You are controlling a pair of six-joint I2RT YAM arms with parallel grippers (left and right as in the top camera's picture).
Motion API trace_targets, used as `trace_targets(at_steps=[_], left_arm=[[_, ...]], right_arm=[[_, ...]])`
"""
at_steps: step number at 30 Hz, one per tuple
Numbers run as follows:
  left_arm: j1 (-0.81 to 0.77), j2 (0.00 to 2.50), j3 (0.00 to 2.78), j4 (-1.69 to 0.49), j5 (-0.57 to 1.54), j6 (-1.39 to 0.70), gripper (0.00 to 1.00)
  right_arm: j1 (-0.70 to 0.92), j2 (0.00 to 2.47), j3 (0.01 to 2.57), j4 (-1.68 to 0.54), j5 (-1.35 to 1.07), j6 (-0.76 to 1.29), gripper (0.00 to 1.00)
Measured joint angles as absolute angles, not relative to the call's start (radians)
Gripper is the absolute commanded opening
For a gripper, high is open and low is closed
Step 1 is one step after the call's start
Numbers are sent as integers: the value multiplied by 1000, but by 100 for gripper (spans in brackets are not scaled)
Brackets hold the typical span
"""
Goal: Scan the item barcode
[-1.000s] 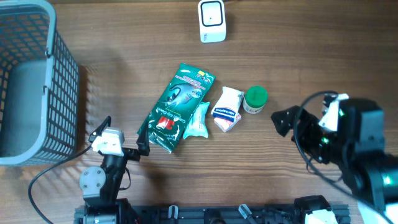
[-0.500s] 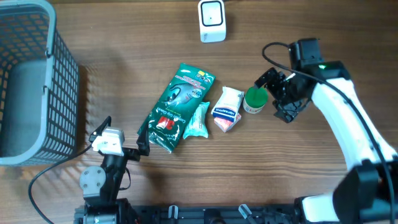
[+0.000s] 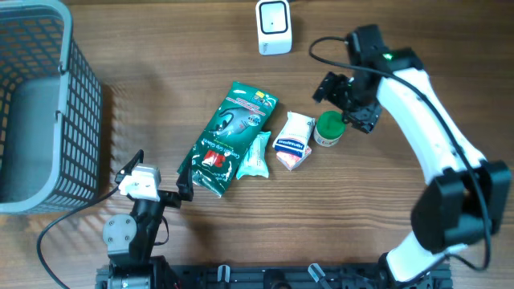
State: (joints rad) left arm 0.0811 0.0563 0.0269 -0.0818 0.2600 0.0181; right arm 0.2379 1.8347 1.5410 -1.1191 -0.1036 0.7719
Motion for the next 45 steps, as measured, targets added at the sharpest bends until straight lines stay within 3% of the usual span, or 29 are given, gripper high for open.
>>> trace_targets(at_steps=[15,25,26,27,29,36,40,45], left_arm=[[81,56,27,-82,260,18,100],[81,56,27,-82,260,18,100],[81,56,27,-82,260,18,100],[81,56,27,-82,260,18,100],[81,56,27,-82,260,18,100],[81,56,27,-82,260,18,100],[81,56,27,-82,260,18,100],[81,56,27,-82,260,18,100]], right_arm=[[241,2012,1607,-1224,-53,702,100],[242,2044,1420,-1021,-100,765,99],[241,2044,1415,-1013,-102,780,98],[241,2044,1415,-1006,-104,788,87],[241,2044,1415,-986,-104,802,76],[241,2044,1414,-961,-97,804,74],[234,2064,1477,-1113,-148,714,73],[228,2074,1771,-1468,-282,565,73]])
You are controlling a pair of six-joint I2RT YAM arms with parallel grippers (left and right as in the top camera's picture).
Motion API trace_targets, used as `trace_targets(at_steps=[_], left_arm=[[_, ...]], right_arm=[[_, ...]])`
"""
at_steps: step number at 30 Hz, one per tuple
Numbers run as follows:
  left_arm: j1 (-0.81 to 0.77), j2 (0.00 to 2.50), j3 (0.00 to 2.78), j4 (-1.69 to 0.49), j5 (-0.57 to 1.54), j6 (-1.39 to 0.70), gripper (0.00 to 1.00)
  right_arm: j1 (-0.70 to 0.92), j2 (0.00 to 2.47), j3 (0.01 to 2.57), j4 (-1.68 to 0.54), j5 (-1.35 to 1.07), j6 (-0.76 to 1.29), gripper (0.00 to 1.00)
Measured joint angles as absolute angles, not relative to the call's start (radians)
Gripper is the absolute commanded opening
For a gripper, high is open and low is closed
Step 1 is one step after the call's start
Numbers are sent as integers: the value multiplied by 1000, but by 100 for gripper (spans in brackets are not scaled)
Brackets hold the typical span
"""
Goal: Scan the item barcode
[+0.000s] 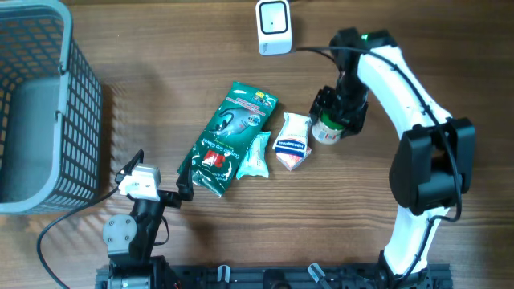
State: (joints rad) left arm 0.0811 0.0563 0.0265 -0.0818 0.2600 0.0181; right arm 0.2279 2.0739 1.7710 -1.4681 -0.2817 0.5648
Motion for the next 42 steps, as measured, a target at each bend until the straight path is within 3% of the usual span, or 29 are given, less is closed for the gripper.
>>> trace_targets(at_steps=[4,11,17,23,35,42], left_arm=[[81,56,26,-82,260,18,100],[81,56,26,-82,260,18,100],[81,56,26,-82,260,18,100],[81,56,26,-82,260,18,100],[81,56,26,-82,260,18,100],[81,56,26,-82,260,18,100]], right_arm=[[228,2071,1808,-1598,-456,444,72],[289,1913,1807,-1604,-530,414,72],[572,1576,1808,-1609,-508,540,77],[793,1525,1777,-1612,-421,720,73],[792,1535,1704,-1516,-47,854,74],[791,1715,1554,-1329,2,874,74]])
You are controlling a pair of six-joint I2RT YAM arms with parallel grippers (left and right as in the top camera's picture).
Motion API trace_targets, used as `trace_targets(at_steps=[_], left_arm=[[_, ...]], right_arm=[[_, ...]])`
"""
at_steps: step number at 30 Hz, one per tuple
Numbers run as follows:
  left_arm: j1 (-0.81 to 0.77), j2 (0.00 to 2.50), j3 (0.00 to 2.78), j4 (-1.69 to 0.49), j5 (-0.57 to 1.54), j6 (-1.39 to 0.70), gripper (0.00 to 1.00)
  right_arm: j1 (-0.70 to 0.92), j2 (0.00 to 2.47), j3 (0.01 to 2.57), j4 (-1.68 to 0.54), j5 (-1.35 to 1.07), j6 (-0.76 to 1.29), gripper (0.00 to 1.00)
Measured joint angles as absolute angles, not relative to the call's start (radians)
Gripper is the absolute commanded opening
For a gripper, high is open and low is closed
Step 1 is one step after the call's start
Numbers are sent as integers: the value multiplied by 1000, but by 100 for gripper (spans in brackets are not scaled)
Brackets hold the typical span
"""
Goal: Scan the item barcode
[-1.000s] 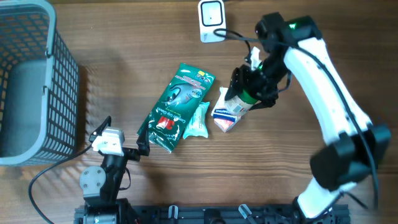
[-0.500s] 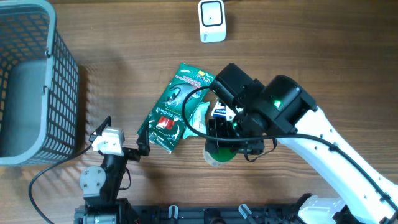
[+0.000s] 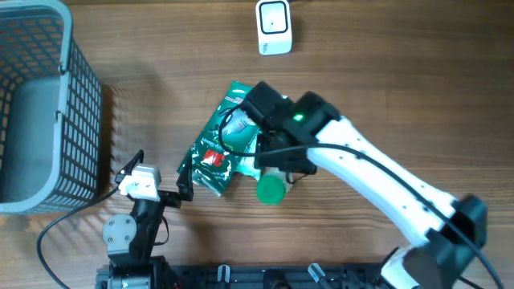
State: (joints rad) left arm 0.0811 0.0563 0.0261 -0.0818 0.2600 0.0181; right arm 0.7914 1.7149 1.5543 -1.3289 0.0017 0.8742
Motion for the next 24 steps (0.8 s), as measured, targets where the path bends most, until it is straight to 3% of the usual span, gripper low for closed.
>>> trace_targets(at_steps=[2,4,8,14,19,24], left_arm=[[81,56,26,-82,260,18,100],[81,56,26,-82,260,18,100],[81,56,26,-82,260,18,100],[81,56,26,-82,260,18,100],[81,56,26,-82,260,18,100],[81,56,26,-82,260,18,100]], right_arm=[[791,1766,1513,-1311,2,874,75],[791,1831,1487,-1297,2,876,89],[791,1840,1485,-1282,0,882,99],[828,1840,1485,-1296,25,923,99],[997,1840,1485,-1289,-4,1245,99],[1038,1840,1485,-1243,-80,1448,98]])
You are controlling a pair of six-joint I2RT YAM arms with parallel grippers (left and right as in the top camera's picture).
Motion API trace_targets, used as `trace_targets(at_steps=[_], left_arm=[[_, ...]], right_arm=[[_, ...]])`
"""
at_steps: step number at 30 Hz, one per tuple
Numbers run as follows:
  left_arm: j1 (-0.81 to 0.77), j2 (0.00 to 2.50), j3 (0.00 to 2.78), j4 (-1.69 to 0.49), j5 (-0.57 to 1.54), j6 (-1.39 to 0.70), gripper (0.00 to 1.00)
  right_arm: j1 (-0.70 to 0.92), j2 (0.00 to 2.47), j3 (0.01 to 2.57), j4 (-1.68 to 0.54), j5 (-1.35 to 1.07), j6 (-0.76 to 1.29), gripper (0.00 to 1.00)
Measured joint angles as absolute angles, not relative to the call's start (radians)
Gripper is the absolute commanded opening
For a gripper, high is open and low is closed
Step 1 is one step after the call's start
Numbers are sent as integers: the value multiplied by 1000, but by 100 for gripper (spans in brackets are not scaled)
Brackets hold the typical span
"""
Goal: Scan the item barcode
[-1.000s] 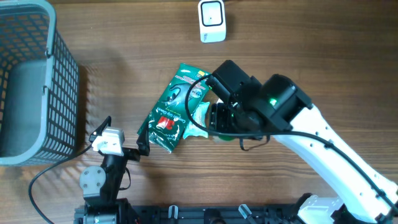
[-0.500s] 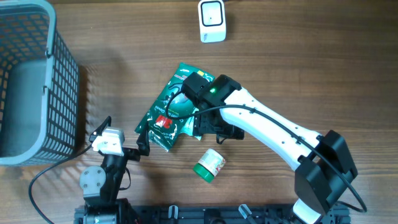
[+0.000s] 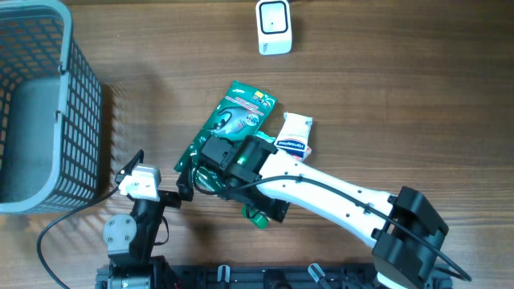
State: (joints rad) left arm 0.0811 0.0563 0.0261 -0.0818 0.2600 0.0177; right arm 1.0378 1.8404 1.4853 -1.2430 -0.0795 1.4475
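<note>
My right arm (image 3: 321, 186) reaches across the table's middle to the left. Its gripper (image 3: 255, 212) is shut on a small green-lidded jar (image 3: 259, 217), only partly visible below the wrist near the front edge. The white barcode scanner (image 3: 274, 27) stands at the far edge, well away from the jar. My left gripper (image 3: 157, 189) rests at the front left, open and holding nothing.
A green pouch (image 3: 239, 116) lies in the middle, its lower part under my right wrist. A white and blue packet (image 3: 294, 138) lies beside it. A grey wire basket (image 3: 40, 104) fills the left side.
My right gripper with the green-lidded jar has moved further left and toward the front edge, from beside the pouch's lower end to below it. The left arm stayed still.
My right gripper hovered open above the jar at the right of the packets. Then it was down on the jar. Later the jar was off its spot and held near the pouch's front end, and now it is further left at the front.
</note>
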Motion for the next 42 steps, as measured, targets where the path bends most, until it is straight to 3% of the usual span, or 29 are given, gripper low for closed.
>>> trace_targets(at_steps=[3,16,23,26,31,36,42], left_arm=[[81,56,26,-82,260,18,100],[81,56,26,-82,260,18,100],[81,56,26,-82,260,18,100],[81,56,26,-82,260,18,100],[81,56,26,-82,260,18,100],[81,56,26,-82,260,18,100],[81,56,26,-82,260,18,100]], right_arm=[[1038,1868,1485,-1217,-134,1508,94],[1020,1980,1420,-1183,-202,1567,91],[961,1983,1335,-1095,-209,1544,69],[950,1982,1335,-1094,-222,1523,67],[807,1982,1335,-1091,-405,1270,66],[611,1982,1335,-1174,-793,867,70],[608,1982,1317,-1244,-879,735,72]])
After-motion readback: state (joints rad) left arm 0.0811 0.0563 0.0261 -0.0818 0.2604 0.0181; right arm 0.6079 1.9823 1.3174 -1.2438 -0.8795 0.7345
